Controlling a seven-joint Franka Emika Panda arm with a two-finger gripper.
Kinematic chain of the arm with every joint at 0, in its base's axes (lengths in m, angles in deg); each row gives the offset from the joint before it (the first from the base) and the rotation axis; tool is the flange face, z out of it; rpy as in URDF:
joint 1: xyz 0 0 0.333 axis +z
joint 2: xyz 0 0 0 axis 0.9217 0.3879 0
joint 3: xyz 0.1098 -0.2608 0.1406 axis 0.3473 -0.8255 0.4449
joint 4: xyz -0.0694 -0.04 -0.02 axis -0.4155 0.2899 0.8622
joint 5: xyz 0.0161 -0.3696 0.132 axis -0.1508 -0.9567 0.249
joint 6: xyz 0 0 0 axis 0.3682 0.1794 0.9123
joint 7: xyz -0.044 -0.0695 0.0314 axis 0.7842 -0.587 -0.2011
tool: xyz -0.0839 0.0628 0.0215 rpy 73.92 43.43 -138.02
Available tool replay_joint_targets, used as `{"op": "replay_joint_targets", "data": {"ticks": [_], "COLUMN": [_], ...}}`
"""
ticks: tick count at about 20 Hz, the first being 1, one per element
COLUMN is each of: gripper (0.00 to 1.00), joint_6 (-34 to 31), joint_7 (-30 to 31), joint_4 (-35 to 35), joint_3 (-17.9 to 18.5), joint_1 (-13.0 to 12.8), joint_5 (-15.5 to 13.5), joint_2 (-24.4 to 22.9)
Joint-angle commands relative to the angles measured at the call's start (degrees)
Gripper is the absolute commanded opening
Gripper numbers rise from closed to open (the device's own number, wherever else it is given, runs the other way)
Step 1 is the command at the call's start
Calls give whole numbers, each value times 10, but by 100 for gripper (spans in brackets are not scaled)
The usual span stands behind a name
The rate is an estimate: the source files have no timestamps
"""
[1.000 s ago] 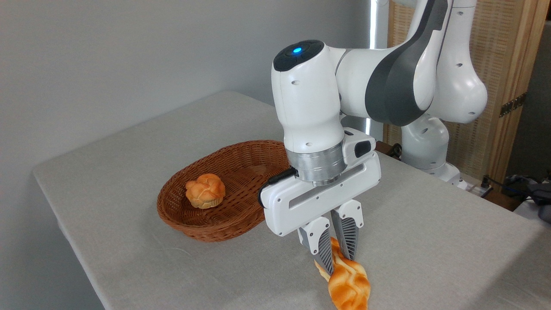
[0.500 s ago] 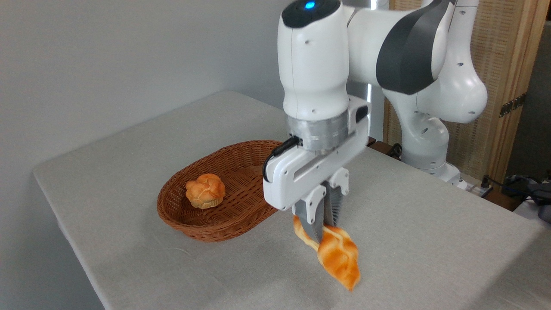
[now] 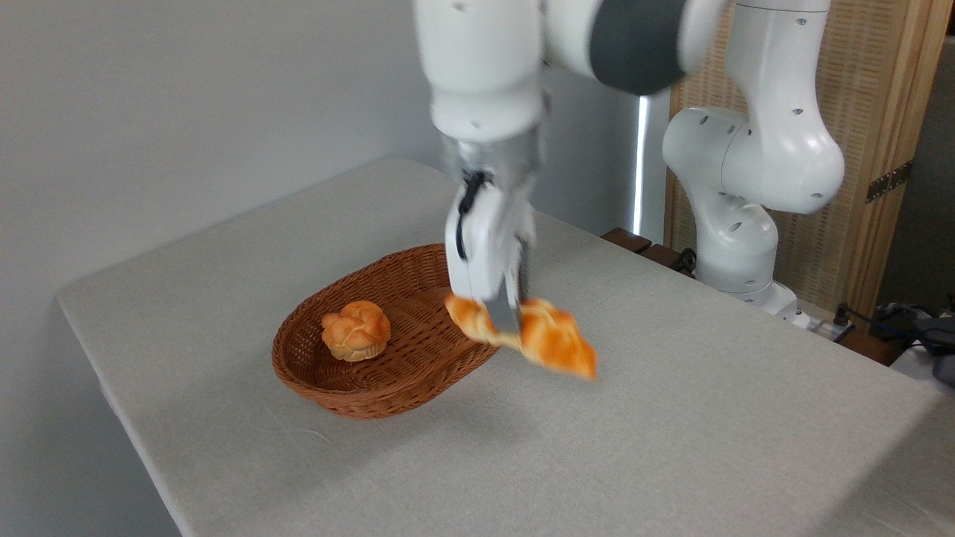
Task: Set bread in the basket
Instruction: 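Carry the held loaf over the wicker basket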
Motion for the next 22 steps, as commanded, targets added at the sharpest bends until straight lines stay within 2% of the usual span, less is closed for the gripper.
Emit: {"op": "replay_joint_targets", "data": {"ticks": [1,2,4,6,9,16,22], "gripper": [30,30,31,31,33,33,37], "joint_6": [-74,-74,-72,-67,-63,-10,12], "joint_7": [195,221,329,391,440,515,538], "joint_4": [33,33,33,33,32,29,25], "joint_3": [-46,-52,-83,-96,-100,-102,-102], "joint_1": [-2,-3,-3,-3,-3,-16,-29], "joint_5": [-48,-55,-77,-84,-104,-112,-111], "joint_2": [0,0,1,2,4,12,19]}}
